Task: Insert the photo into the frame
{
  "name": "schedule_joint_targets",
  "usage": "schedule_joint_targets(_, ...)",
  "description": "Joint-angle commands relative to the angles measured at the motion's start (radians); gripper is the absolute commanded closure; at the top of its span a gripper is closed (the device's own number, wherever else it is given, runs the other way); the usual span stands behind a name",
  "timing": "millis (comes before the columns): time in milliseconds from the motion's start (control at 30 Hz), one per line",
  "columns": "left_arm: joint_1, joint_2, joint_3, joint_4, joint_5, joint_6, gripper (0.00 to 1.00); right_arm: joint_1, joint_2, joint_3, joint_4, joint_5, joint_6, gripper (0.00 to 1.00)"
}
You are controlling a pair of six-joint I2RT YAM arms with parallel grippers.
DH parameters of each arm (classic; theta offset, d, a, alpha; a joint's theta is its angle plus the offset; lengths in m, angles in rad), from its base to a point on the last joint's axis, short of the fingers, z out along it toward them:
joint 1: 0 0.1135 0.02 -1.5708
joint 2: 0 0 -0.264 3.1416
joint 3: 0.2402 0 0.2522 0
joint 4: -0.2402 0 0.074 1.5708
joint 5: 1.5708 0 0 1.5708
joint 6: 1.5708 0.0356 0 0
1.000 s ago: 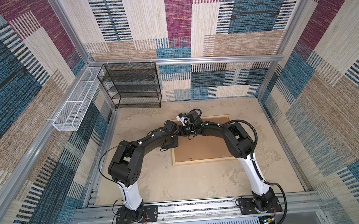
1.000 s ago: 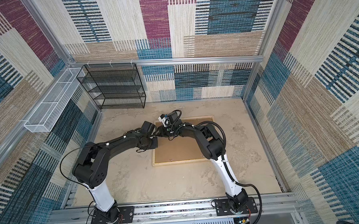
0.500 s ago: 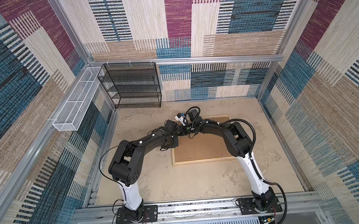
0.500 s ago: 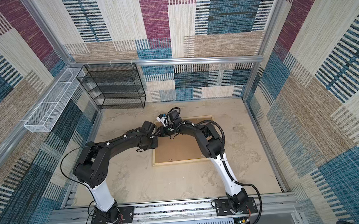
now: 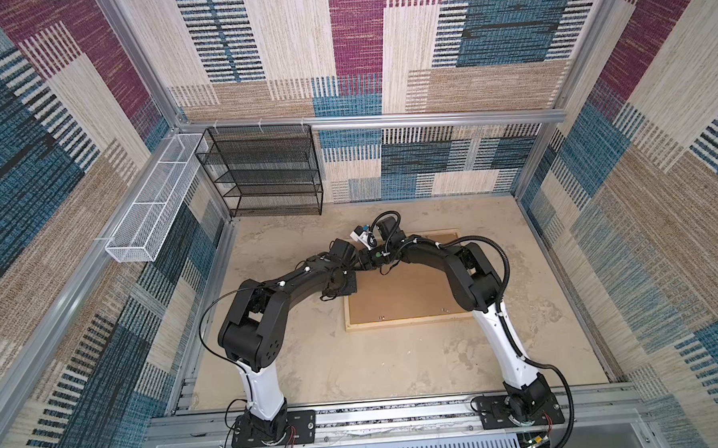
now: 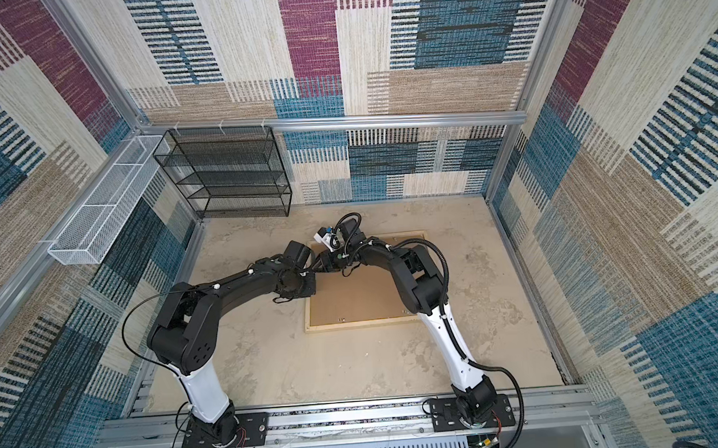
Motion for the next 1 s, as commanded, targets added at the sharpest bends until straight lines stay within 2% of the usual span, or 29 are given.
schedule_joint_targets(0, -0.003, 0.018, -0.008, -0.014, 0.074, 0.053, 0.91, -0.003, 0.027, 0.006, -0.05, 0.081, 0.028, 0.6)
schedule_joint_targets(233, -0.003, 0.022, -0.003, -0.016, 0.076, 0.055, 0.91, -0.003, 0.028, -0.018, -0.007, 0.117, 0.053, 0.61)
schedule_joint_targets(367, -0.004, 0.026, -0.002, -0.016, 0.076, 0.055, 0.91, -0.003, 0.037, -0.019, 0.003, 0.082, 0.052, 0.61)
schedule_joint_targets(633, -0.004, 0.038, 0.005, -0.019, 0.075, 0.056, 0.91, -0.001, 0.037, -0.017, -0.074, -0.017, -0.062, 0.62)
schedule_joint_targets(967, -0.005, 0.044, 0.011, -0.025, 0.073, 0.057, 0.91, -0.001, 0.041, -0.001, -0.151, -0.063, -0.159, 0.63)
